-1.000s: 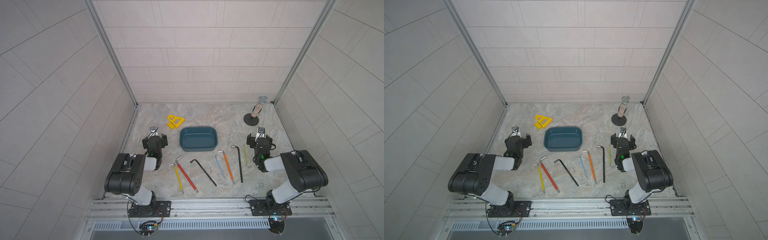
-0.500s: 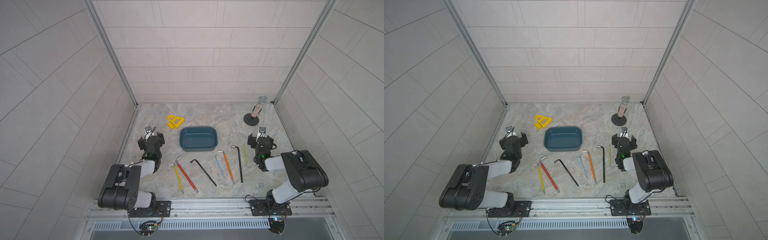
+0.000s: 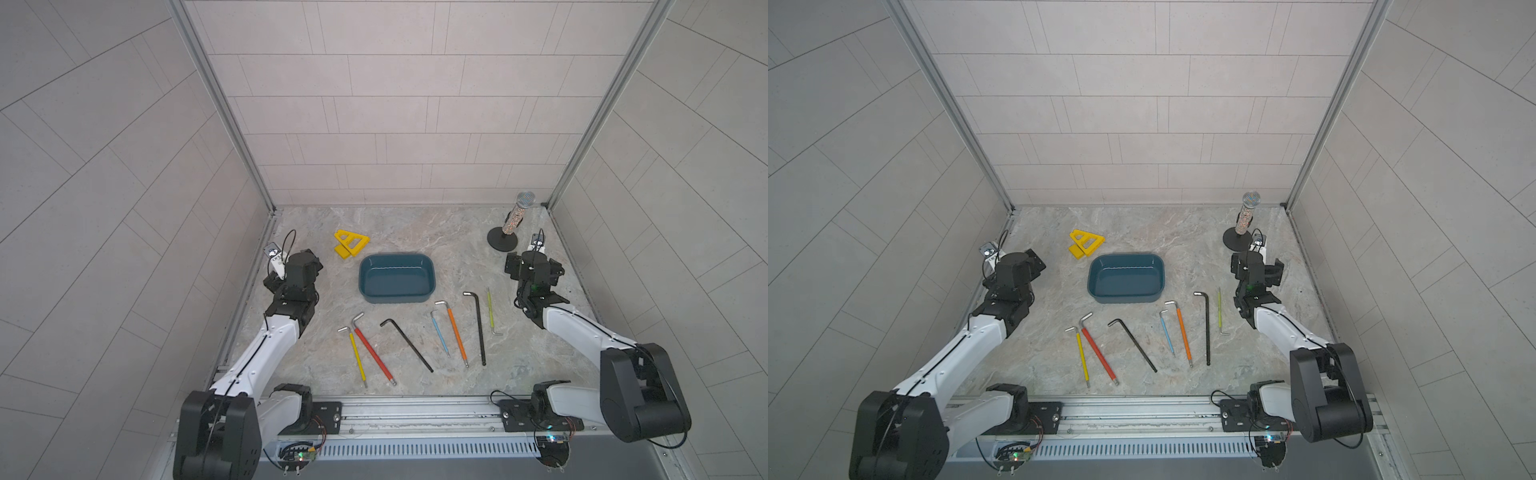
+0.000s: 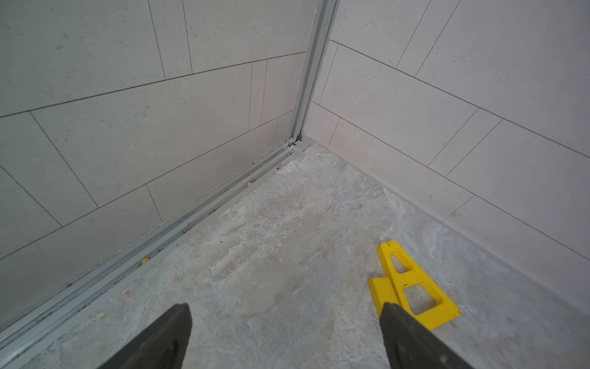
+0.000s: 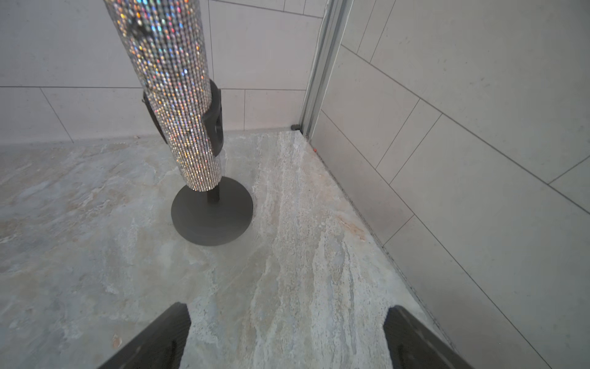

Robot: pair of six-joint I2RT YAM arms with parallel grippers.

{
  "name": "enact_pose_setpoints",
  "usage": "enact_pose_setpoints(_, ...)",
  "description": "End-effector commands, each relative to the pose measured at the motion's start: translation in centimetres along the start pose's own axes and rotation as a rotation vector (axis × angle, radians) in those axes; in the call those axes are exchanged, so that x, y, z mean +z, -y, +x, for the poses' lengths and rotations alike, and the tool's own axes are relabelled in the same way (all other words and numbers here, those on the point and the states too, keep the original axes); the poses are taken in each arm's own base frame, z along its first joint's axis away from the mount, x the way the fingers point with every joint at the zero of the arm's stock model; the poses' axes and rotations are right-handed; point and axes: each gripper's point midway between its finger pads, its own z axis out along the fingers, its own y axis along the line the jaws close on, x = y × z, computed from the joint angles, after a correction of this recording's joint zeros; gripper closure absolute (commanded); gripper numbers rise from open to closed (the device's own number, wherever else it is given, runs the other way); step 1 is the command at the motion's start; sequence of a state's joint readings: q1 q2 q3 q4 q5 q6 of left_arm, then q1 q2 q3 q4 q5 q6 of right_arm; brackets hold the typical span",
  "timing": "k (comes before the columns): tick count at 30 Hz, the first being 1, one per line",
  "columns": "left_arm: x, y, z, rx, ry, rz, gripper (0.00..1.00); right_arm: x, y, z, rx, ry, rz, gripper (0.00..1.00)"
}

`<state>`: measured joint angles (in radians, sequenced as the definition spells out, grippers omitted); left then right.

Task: Put the hex key on the desktop into the storage box
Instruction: Pick up the Allen key from the center of the board.

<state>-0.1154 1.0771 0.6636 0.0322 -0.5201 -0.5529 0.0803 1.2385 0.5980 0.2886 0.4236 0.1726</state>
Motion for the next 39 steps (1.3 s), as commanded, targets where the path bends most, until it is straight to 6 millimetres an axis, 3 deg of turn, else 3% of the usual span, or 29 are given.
enact_pose_setpoints(1, -1.6, -1.1, 2.7, -0.026, -0.180, -0.015, 0.00, -1.8, -1.1, 0.8, 0.029, -0.116, -0.110, 0.00)
enact_pose_setpoints(3, -2.5, -0.9, 2.7, -0.019, -0.229, 0.001, 0.00, -2.8, -1.4, 0.8, 0.067, -0.145, -0.153, 0.00)
enact_pose_setpoints(9, -4.3, 2.2, 4.1, 0.056, -0.431, 0.151, 0.00, -5.3, -2.8, 1.2, 0.154, -0.236, -0.285, 0.01)
enact_pose_setpoints(16, -7.8, 1.2, -0.1, 0.078, -0.341, 0.172, 0.00, -7.6, -5.5, 2.0, 0.230, -0.353, -0.457, 0.08)
enact_pose_setpoints(19, -8.8, 2.1, -0.2, 0.085, -0.374, 0.238, 0.00, -8.3, -6.3, 2.6, 0.243, -0.392, -0.508, 0.10)
enact_pose_setpoints(21, -9.2, 3.2, 0.3, 0.111, -0.414, 0.298, 0.00, -8.7, -6.5, 2.8, 0.241, -0.406, -0.523, 0.11)
enact_pose_setpoints(30, -9.7, 3.5, 2.1, 0.113, -0.503, 0.325, 0.00, -10.6, -5.1, 2.6, 0.188, -0.418, -0.508, 0.11)
enact_pose_setpoints(39, -10.3, 5.5, 7.2, 0.087, -0.771, 0.423, 0.00, -12.5, -6.3, 2.8, 0.117, -0.450, -0.558, 0.13)
